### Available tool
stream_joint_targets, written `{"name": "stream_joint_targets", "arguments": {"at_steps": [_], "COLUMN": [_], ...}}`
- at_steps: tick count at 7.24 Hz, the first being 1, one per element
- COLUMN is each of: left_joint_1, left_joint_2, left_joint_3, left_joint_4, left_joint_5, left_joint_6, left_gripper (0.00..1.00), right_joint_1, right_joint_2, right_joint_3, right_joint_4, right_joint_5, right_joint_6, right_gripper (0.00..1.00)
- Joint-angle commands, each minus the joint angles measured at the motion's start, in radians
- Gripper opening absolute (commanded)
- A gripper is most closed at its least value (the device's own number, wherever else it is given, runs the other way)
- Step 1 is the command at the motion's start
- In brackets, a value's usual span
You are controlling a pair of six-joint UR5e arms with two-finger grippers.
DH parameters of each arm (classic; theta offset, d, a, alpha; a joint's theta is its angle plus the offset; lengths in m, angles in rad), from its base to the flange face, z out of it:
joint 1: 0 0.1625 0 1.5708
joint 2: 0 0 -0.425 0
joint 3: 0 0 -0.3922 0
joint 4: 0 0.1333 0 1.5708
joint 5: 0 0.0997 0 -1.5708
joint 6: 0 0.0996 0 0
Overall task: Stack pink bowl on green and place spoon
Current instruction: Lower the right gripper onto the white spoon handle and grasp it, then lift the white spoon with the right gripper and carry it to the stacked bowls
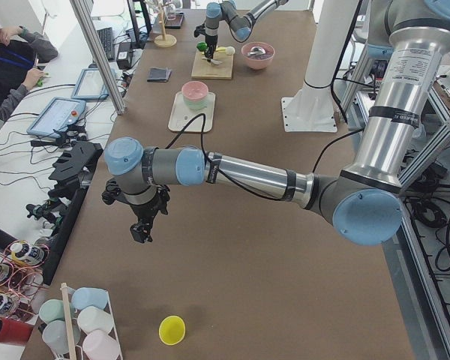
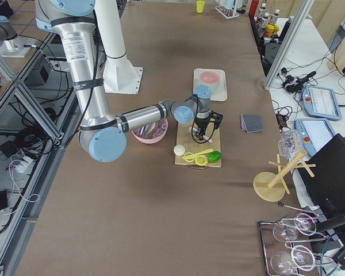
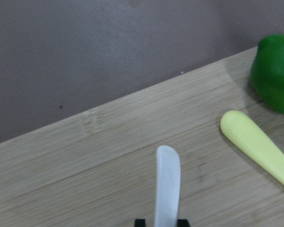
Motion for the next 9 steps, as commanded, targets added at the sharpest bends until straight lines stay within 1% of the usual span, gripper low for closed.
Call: {"name": "stream_joint_targets", "arguments": {"at_steps": [1,3,5,6,7,8,9], "left_joint_1": [0.000,0.000,-0.002,-0.025,-0.048,-0.047,-0.048], "left_joint_2": [0.000,0.002,0.024,0.061,0.098,0.126,0.132], "left_joint_3": [0.000,0.001,0.003,0.005,-0.017,-0.056,-0.063], "left_joint_4": [0.000,0.001,0.011,0.006,-0.005,-0.005,-0.003], "left_joint_5": [0.000,0.002,0.005,0.002,0.002,0.002,0.002], "left_joint_6": [-0.001,0.000,0.000,-0.001,-0.004,-0.016,-0.017], "left_gripper": [0.99,0.99,0.99,0.99,0.99,0.99,0.99], "right_joint_1": [0.000,0.006,0.006,0.006,0.005,0.005,-0.005], "right_joint_2": [0.012,0.079,0.148,0.192,0.248,0.292,0.346], "right_joint_3": [0.005,0.005,0.002,0.005,0.013,0.024,0.024], "right_joint_4": [0.000,-0.006,-0.017,-0.078,-0.175,-0.230,-0.273], "right_joint_5": [0.001,-0.002,0.000,0.001,0.001,0.003,0.003], "right_joint_6": [-0.005,-0.004,0.015,0.018,0.021,0.031,0.118], "right_gripper": [0.00,0.00,0.00,0.00,0.00,0.00,0.00]}}
